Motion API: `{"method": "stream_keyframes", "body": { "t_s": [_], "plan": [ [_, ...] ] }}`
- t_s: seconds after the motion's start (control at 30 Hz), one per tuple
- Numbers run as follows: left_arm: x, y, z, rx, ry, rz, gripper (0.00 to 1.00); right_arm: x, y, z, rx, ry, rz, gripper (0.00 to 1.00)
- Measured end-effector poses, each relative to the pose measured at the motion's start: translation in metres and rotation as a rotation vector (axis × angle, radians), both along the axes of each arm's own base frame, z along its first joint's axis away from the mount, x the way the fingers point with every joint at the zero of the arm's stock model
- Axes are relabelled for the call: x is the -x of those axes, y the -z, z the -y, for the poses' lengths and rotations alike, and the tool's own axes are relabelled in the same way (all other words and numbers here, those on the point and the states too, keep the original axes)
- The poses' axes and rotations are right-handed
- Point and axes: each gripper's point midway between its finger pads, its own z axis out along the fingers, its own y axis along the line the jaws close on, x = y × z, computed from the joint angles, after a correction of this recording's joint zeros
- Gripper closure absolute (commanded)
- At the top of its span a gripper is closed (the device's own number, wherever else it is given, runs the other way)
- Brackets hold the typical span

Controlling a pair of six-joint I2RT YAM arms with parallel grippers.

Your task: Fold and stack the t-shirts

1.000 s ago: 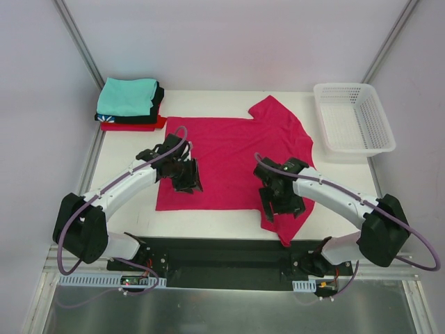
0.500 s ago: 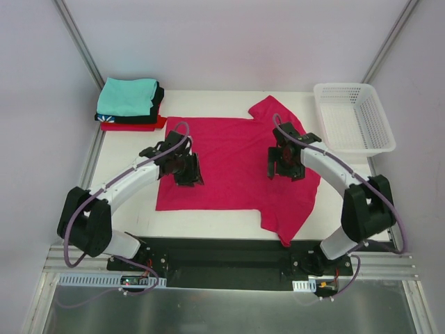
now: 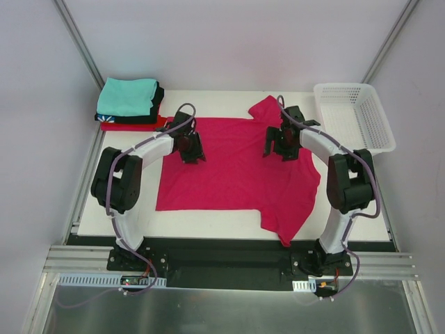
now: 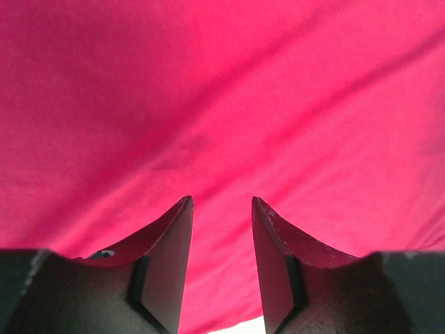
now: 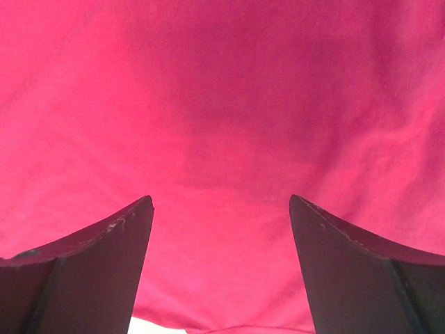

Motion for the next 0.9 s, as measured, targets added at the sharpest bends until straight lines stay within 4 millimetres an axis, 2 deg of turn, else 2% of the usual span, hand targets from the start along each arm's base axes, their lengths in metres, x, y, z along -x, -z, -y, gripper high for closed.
{"method": "stream_keyframes", "body": {
  "t_s": [0.4, 0.53, 0.67, 0.9],
  "plan": [
    [-0.04, 0.019, -0.027, 0.017, -0.077, -0.033, 0.61, -0.029, 0.026, 0.012, 0.014, 0.013, -0.083, 0.13],
    [-0.046, 0.03, -0.027, 0.023, -0.07, -0.056, 0.61, -0.036, 0.034, 0.019, 0.071, 0.022, -0.126, 0.09],
    [-0.059, 0.03, -0.024, 0.028, -0.064, -0.043, 0.6, -0.042, 0.037, 0.027, 0.132, 0.029, -0.164, 0.08],
    [-0.08, 0.029, -0.02, 0.019, -0.059, -0.057, 0.56, -0.041, 0.04, 0.035, 0.189, 0.032, -0.206, 0.07]
  ]
}}
